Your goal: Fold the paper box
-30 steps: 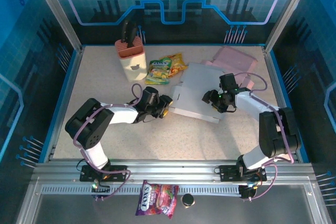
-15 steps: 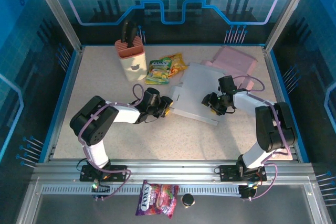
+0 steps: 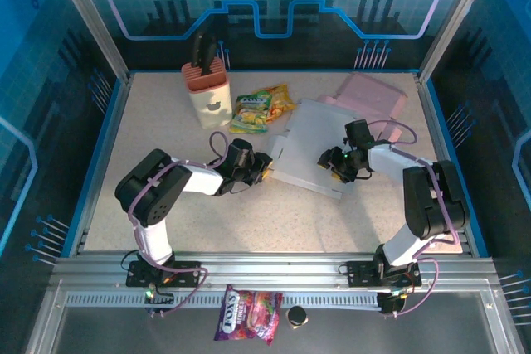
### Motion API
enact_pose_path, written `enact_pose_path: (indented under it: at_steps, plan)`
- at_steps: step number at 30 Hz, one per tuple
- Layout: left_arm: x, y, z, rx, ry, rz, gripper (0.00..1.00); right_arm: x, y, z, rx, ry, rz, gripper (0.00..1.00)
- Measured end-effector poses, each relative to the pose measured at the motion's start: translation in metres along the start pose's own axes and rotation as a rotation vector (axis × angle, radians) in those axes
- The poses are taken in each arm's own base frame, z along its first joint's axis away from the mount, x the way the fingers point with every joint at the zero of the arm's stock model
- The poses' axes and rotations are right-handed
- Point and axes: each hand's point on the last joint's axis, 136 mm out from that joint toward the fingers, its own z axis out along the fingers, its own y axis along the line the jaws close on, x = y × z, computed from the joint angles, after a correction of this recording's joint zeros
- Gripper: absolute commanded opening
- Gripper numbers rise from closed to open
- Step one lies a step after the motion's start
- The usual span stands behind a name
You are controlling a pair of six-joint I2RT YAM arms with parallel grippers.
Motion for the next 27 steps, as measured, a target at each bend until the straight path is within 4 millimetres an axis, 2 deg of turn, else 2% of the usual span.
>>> enact_pose_path:
  at_steps: [9, 14, 16, 20, 24, 27]
  plan:
    - [-0.004, -0.008, 0.0, 0.035, -0.022, 0.016, 0.0, 0.002, 0.001, 0.0, -0.008, 0.012, 0.002, 0.54]
    - [-0.005, -0.01, 0.0, 0.042, -0.029, 0.026, 0.0, 0.002, 0.001, -0.001, -0.008, 0.012, 0.006, 0.54]
    - [-0.005, -0.011, -0.001, 0.044, -0.029, 0.026, 0.0, 0.003, 0.003, -0.006, -0.013, 0.003, 0.015, 0.57]
    - [-0.002, -0.023, -0.008, 0.071, -0.031, 0.014, 0.0, 0.007, 0.014, -0.038, -0.051, -0.068, 0.056, 0.62]
    - [0.004, -0.043, -0.021, 0.124, -0.035, -0.03, 0.0, 0.033, 0.036, -0.077, -0.174, -0.149, 0.14, 0.7]
    - [0.01, -0.053, -0.03, 0.145, -0.034, -0.07, 0.0, 0.073, 0.047, -0.086, -0.253, -0.168, 0.217, 0.77]
